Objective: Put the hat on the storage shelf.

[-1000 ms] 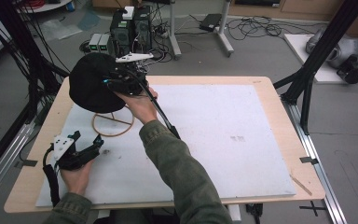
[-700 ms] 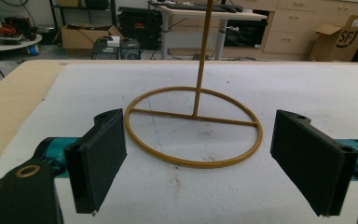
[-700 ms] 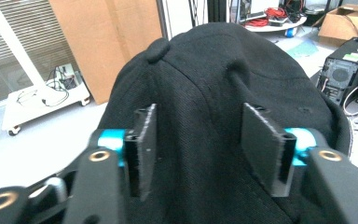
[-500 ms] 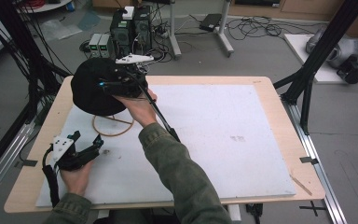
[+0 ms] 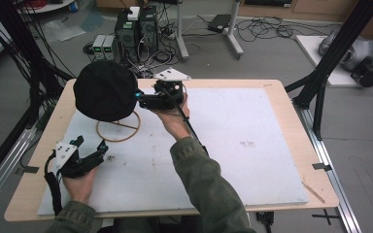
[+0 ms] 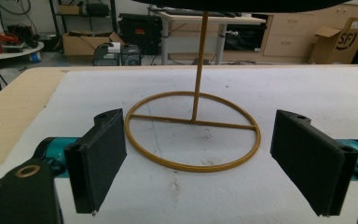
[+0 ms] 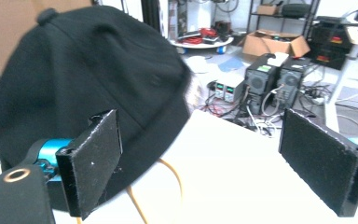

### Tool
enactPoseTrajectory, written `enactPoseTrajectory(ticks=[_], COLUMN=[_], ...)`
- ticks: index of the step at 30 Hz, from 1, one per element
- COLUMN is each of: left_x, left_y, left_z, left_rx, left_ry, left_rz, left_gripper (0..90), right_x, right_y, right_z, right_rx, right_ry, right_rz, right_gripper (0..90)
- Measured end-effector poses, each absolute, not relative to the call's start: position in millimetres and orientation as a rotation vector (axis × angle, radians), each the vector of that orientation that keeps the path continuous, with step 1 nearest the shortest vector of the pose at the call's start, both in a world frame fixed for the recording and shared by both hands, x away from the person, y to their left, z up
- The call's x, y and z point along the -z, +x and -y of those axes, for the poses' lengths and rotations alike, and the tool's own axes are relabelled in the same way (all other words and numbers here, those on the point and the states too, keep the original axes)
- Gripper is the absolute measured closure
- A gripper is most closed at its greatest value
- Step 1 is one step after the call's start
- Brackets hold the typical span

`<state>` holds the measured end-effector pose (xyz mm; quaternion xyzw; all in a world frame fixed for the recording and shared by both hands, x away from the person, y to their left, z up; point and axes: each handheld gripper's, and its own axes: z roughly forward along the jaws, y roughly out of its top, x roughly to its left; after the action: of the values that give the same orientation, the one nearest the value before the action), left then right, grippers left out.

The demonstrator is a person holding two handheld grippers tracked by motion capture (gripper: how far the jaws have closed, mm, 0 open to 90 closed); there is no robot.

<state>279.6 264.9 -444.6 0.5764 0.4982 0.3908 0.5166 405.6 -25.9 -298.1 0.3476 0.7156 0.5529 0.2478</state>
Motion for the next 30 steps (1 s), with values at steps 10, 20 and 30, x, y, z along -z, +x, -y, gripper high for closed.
enactPoseTrajectory(ticks=[10,20,30], left_x=[444.3,443.6,442.9], left_y=[279.9,278.8,277.7], left_z=[-261.8,-261.6,-263.3], left_rx=[-0.944,-0.951,-0.965], left_ry=[1.394,1.393,1.378], left_rz=[-1.184,-1.182,-1.187], left_gripper=[18.4,18.5,18.8], right_x=[304.3,320.4,349.0], right_y=[381.4,352.6,324.8], right_z=[82.3,133.4,185.2], right_rx=[-1.454,-1.398,-1.318], right_ry=[0.972,1.002,1.111], right_rz=[-1.859,-1.715,-1.599], right_gripper=[12.0,11.8,11.8])
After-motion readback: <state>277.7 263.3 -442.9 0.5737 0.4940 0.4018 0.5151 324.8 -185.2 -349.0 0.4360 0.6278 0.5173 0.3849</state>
